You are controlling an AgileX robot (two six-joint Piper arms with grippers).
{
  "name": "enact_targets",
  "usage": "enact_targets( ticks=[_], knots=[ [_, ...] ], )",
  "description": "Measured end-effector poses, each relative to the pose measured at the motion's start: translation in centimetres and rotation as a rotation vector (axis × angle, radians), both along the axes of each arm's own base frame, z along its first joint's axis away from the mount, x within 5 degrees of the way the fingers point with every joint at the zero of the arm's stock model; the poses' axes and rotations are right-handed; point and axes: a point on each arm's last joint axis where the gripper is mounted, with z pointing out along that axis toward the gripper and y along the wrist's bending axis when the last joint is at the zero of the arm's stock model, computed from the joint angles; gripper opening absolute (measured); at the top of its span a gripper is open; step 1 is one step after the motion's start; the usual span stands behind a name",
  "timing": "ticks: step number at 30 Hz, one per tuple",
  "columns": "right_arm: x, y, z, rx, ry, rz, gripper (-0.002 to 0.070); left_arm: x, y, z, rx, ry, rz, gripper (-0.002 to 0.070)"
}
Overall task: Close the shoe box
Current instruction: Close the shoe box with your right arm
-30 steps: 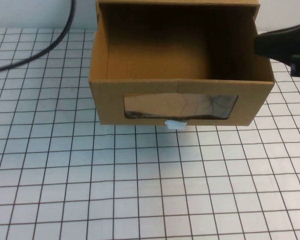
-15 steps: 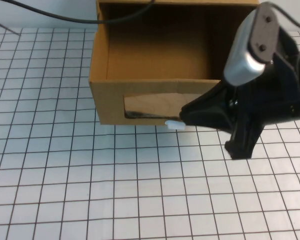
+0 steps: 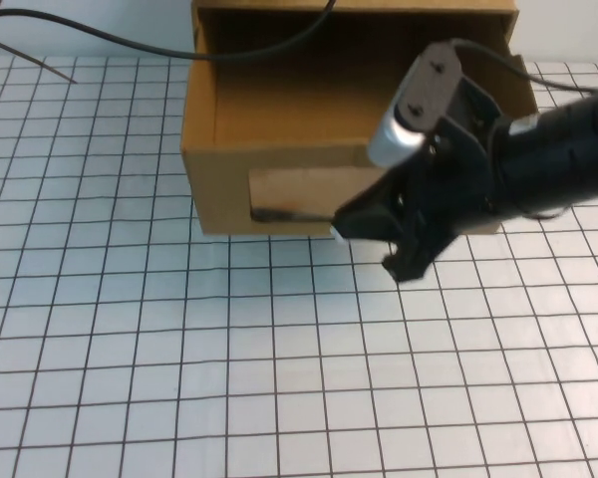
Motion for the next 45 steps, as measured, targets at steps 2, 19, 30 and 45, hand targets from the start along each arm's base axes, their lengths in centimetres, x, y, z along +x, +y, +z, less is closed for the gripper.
enact_targets(
  ticks=[2,19,30,45],
  knots=[
    [1.1,0.2,0.4,0.011,-0.009,-0.017,-0.0014,-0.1,0.0,0.0,0.003,0.003,-0.005,-0.0005],
    [12.0,0.8,1.0,0.086,-0.045,-0.111,-0.0014,-0.2,0.0,0.0,0.007,0.005,-0.013,-0.0005],
    [13.1,0.2,0.9,0.118,-0.021,-0.177,-0.0014,-0.2,0.0,0.0,0.009,0.006,-0.016,-0.0005],
    [9.9,-1.0,4.9,0.133,0.03,-0.213,-0.0014,-3.7,1.3,5.0,0.092,-0.13,-0.034,-0.0005]
  ],
)
